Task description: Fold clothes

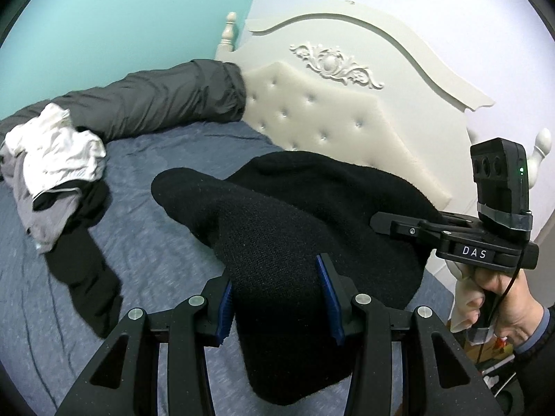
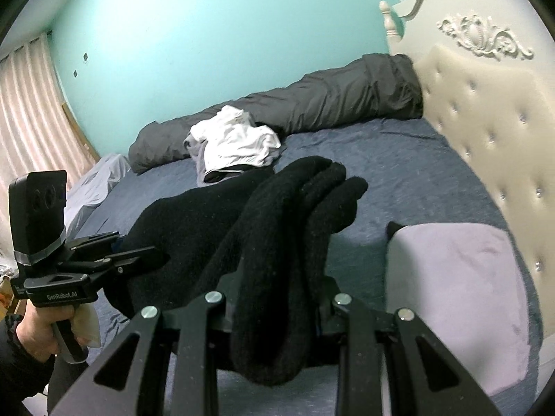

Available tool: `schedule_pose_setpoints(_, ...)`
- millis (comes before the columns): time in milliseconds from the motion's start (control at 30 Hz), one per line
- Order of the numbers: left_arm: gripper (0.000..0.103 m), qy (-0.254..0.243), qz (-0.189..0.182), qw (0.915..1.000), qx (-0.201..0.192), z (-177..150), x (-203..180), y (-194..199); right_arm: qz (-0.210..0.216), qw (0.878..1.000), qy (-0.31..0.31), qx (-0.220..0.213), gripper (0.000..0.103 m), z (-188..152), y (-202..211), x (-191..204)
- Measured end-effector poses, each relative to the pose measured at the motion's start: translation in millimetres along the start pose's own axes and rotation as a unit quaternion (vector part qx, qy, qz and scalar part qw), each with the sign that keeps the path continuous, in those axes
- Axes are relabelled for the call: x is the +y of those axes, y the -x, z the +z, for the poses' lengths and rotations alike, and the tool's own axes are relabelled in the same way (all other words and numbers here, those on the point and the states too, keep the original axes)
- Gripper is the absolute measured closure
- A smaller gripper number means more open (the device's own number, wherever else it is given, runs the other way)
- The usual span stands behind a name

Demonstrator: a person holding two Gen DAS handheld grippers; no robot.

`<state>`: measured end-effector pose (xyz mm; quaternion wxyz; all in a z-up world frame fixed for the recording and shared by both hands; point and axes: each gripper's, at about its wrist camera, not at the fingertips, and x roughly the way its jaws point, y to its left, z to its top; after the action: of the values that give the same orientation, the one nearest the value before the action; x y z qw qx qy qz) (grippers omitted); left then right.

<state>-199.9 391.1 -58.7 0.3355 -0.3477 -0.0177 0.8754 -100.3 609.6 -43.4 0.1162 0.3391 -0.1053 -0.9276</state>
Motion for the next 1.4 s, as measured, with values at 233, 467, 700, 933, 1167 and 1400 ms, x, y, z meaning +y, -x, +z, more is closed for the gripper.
schedule_pose_setpoints(233,0.056,-0.019,-0.012,0.9997,-0.004,19.7,-38.9,-43.5,-0.024,1.000,-0.002,-0.017,0.076,4.0,18.9,-45.8)
schedule_pose_setpoints(467,0.056,-0.033,-0.028,0.9990,0.000,33.2,-81.2,-93.9,-0.053,0.998,-0.008,-0.027,0.076,2.3,38.1,-97.1)
schedule_pose_setpoints(700,0.056,-0.032,-0.039,0.9988,-0.003,25.9,-115.9,-142.6,-0.085,0.996,-0.004,-0.032,0.076,-11.7,50.3,-144.7)
schedule_pose_setpoints(933,0.056,-0.032,-0.032,0.9990,0.009,-3.3,-136.6,-191.9,-0.114,0.993,0.000,-0.031,0.076,-36.0,48.6,-183.8)
schedule_pose_setpoints(1167,0.056,0.013,-0.043,0.9966,0.069,-63.6,-133.2,-246.1,-0.128,0.991,-0.036,0.016,0.076,-88.4,18.9,-224.8)
schedule_pose_setpoints(1400,0.056,0.056,-0.061,0.9925,0.090,-89.2,-122.9,-257.0,-0.127,0.988,-0.084,0.039,0.076,-117.8,9.8,-248.3)
